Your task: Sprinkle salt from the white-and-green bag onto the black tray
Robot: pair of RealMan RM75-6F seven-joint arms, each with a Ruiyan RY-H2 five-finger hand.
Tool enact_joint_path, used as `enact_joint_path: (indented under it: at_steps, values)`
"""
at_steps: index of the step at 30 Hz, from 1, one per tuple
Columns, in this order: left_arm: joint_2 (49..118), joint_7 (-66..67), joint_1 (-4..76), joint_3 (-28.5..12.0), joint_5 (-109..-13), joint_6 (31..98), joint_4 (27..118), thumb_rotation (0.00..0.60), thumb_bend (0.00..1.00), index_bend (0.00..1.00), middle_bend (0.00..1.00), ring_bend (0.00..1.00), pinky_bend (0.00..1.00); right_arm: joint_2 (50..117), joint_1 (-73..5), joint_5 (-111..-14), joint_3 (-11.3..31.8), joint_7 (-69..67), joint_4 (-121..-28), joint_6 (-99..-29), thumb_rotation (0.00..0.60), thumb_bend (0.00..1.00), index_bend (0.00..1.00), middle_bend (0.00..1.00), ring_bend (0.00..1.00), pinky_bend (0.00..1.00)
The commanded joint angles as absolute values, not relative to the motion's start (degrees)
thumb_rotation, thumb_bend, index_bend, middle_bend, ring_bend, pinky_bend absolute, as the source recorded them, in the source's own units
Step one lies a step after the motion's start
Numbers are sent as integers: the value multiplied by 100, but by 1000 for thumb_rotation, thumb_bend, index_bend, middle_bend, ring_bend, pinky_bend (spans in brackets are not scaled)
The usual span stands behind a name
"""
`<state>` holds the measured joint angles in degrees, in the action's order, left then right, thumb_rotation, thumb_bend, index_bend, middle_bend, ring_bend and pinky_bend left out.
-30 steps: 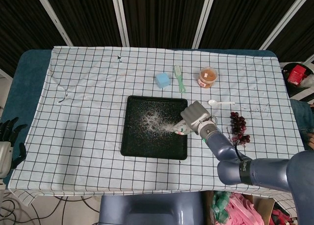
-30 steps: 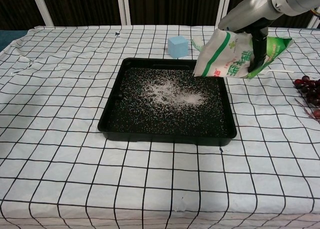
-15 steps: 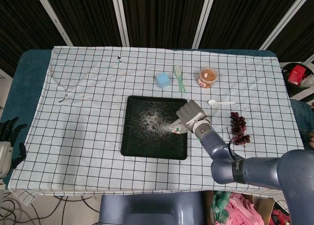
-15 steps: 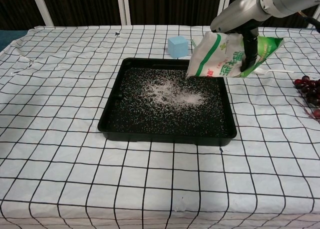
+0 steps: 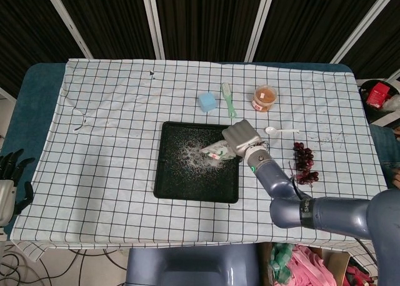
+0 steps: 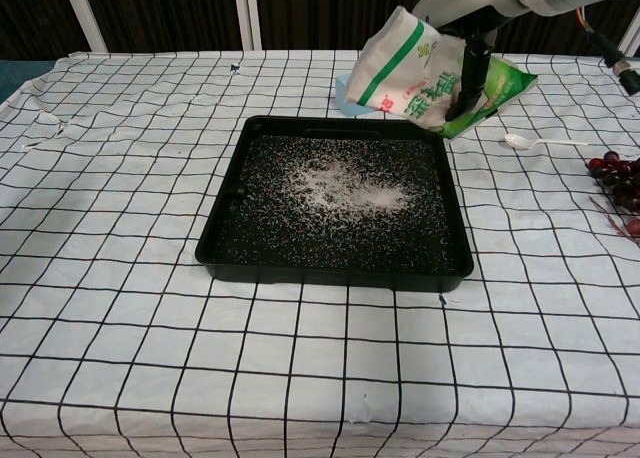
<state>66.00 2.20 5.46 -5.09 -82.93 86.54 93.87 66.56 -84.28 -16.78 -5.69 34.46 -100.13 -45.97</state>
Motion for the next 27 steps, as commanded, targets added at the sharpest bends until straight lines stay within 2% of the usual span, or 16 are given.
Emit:
enact_joint_path:
  at_steps: [1, 5, 12, 21, 27]
  values:
    - [6601, 220, 546, -507, -8296, 8655, 9385, 600, 662, 202, 38, 0, 0, 6573, -8259, -1804, -469, 3271, -9958, -4570, 600, 405, 558, 457, 550, 563]
    - [6601, 225, 542, -507, -8303, 8667, 9387, 600, 662, 202, 38, 0, 0, 6459, -8013, -1867, -313, 2914, -9967, -4503, 600, 403, 558, 444, 541, 562]
    - [6604, 235, 541, -500, -8307, 8664, 9387, 600, 662, 202, 38, 0, 0, 6242, -7202, -2321, 313, 1449, -10087, -4161, 600, 387, 558, 433, 540, 562]
    - [6614, 259, 534, -497, -8309, 8677, 9390, 600, 662, 202, 38, 0, 0, 6524, -5626, -4215, 939, -669, -9546, -4256, 600, 385, 558, 425, 536, 563]
    - [6623, 282, 534, -500, -8291, 8671, 9384, 600, 662, 202, 38, 0, 0, 6912, -4866, -5322, 967, -1561, -8945, -4661, 600, 383, 558, 410, 523, 563]
